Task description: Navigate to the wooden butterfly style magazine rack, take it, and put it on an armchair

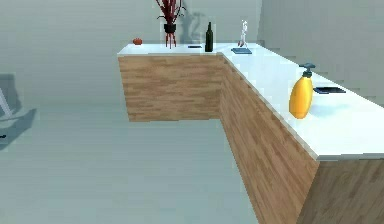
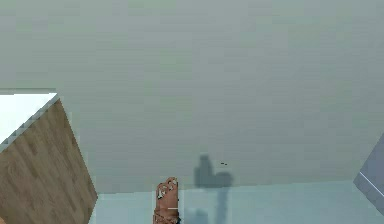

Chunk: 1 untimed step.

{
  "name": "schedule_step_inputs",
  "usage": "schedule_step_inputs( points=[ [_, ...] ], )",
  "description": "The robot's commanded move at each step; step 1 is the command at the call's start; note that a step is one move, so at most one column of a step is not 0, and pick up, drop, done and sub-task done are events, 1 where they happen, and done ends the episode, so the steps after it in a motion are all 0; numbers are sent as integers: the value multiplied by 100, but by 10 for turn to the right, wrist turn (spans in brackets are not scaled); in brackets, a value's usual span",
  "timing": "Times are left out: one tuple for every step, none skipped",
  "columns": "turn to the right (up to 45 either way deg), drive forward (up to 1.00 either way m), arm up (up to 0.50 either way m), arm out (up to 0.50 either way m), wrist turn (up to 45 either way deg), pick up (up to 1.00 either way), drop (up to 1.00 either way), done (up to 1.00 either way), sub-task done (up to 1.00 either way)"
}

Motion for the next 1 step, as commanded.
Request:
schedule_step_inputs(
  points=[
    [0, 0, 0, 0, 0, 100, 0, 0, 0]
  ],
)
